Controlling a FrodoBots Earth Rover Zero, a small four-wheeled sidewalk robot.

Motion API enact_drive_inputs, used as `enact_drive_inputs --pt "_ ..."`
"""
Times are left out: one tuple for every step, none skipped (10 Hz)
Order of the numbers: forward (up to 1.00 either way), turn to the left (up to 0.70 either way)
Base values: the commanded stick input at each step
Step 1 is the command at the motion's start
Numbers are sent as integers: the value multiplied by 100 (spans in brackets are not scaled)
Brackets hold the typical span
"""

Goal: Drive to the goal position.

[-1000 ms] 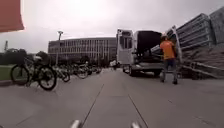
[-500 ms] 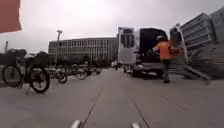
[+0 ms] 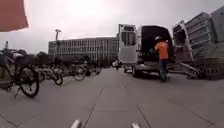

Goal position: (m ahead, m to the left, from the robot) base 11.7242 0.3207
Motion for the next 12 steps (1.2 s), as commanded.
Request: enact_drive_inputs --pt "70 0" --pt "70 0" --pt "70 0" --pt "70 0" --pt "70 0" --pt "70 0" --pt "70 0" --pt "70 0" --pt "70 0" --pt "70 0" --pt "70 0" --pt "70 0"
